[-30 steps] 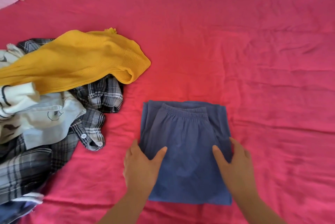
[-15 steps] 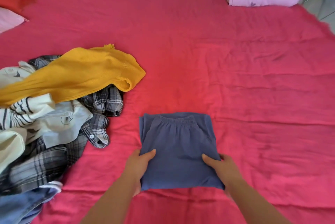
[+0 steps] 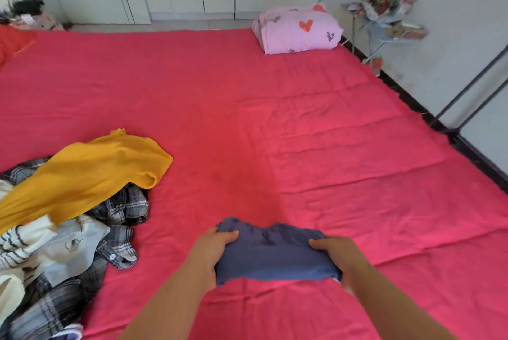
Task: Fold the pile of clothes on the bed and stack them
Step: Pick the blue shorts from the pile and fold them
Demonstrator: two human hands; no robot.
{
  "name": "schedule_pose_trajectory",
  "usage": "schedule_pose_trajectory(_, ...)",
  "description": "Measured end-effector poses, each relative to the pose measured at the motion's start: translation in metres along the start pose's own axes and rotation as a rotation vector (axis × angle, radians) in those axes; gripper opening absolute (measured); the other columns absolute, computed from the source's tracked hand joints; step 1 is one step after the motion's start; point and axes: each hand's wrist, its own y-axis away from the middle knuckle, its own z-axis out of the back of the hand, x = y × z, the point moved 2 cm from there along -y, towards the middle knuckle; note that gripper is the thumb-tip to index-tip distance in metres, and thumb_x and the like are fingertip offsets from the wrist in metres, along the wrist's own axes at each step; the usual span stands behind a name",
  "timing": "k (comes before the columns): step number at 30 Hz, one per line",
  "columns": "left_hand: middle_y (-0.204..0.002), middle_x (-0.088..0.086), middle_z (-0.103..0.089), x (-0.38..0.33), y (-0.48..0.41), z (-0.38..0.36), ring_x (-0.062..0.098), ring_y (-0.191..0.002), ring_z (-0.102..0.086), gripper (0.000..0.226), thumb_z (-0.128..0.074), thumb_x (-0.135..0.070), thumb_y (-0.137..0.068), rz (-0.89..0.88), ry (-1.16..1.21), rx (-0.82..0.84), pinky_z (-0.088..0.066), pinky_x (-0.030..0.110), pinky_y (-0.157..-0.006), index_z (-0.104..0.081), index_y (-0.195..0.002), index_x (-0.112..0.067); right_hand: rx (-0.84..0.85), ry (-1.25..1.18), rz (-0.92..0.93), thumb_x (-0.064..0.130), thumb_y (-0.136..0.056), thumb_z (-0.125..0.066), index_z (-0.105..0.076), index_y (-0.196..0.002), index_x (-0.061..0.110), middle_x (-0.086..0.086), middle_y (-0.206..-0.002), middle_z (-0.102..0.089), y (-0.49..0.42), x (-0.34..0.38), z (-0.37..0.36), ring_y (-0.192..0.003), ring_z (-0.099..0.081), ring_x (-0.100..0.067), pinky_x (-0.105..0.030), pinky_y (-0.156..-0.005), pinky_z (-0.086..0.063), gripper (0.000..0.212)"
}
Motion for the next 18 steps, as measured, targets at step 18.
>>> schedule_pose_trajectory(18, -0.095, 0.018, -0.065, 0.010, -0.011, -0.361, 0.025, -0.076, -0.059, 0.022, -0.058, 0.001, -0.085, -0.113, -0.065, 0.142, -0.045, 0.029, -0.060, -0.059, -0.107, -0.002, -0.141, 0.077, 0.109, 0.001, -0.078, -0.067, -0.069, -0.090, 0.004, -0.023, -0.094, -0.069, -0.100, 0.026, 0.343, -0.084, -0.064, -0.032, -0.047, -0.084, -0.051, 0.013)
